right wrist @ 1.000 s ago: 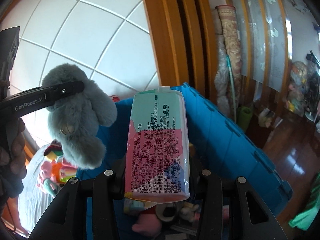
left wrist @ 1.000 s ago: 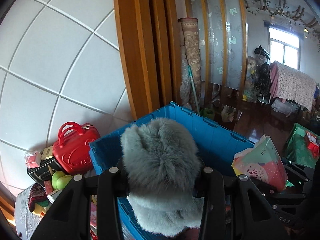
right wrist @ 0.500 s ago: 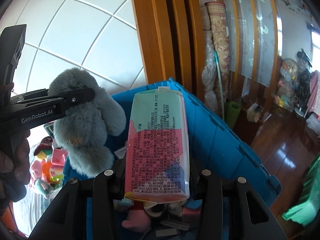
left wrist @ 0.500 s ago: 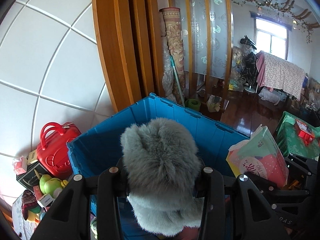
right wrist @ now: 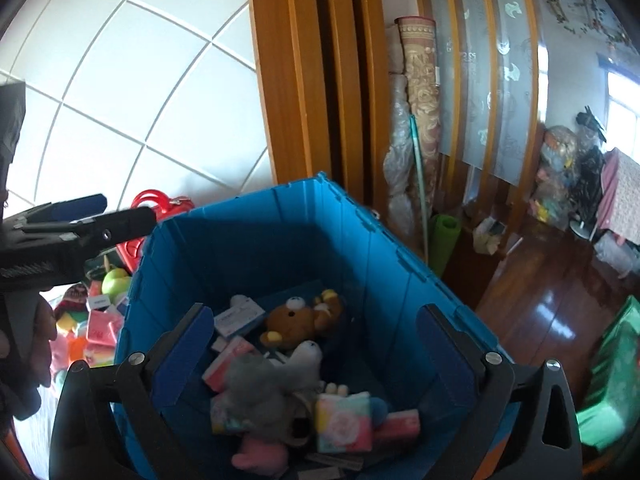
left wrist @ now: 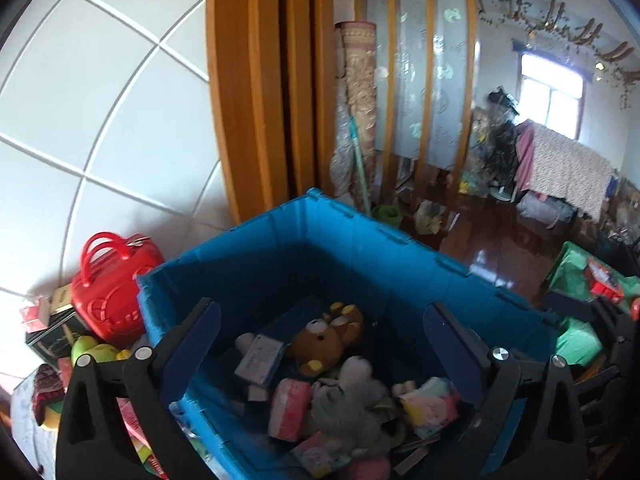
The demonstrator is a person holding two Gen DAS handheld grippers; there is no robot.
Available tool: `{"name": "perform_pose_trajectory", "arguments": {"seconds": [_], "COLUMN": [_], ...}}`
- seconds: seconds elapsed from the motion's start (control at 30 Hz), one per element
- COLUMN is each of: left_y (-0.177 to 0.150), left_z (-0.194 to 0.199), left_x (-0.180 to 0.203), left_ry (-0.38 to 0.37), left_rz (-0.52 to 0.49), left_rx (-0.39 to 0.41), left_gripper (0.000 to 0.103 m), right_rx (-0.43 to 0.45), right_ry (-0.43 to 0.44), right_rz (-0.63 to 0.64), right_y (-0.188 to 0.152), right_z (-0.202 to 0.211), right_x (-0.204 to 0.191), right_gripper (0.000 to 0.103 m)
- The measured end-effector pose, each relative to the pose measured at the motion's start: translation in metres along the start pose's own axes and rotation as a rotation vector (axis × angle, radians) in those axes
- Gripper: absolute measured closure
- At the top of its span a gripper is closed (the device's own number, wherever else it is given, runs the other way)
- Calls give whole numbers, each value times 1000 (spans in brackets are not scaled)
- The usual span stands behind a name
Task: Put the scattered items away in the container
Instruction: 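Lower both items into the crate and open both tools, then move both tools back toward the pile on the bed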
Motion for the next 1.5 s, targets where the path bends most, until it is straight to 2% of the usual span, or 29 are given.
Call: {"name": "perform_pose_trajectory", "arguments": {"seconds": [0.17,0.43,0.93,1.2,1.33,1.5], "left_y": [-25,-73,-233,-324,-376,-440], "left_z": [16,49,126,150,148,143], "left_x": [-24,-68,-204,-256,-276,-301], "left_ry": [-6,59,282,390,418,459], "left_rz": [61,124,351,415,487,613], "left_rx": [-6,-29,-186,-290,-356,-420], "left_gripper": [0,0,0,0,0,0], "right_rx": [-12,-22,-115,-175,-241,-317], "right_ry": [31,136,336,405,390,354], "right_rz": [20,97,268,406,461,481], "right_y": [-5,-17,-79,-140,-180,-226], "right_z": [4,6,-4,-19,-36,-65], "right_x": [-18,-82,-240,-309,-331,-336], "right_gripper": [0,0,0,0,0,0]}}
Point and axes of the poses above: each gripper's, at about its wrist camera, not at the fingertips, and z roughly against the way its jaws point, x to its right, y to its top, the point moved 5 cm from there along -z, roughly the way its jaws point, and after that the axes turned 13 degrees about -z, right-handed, at the moved point
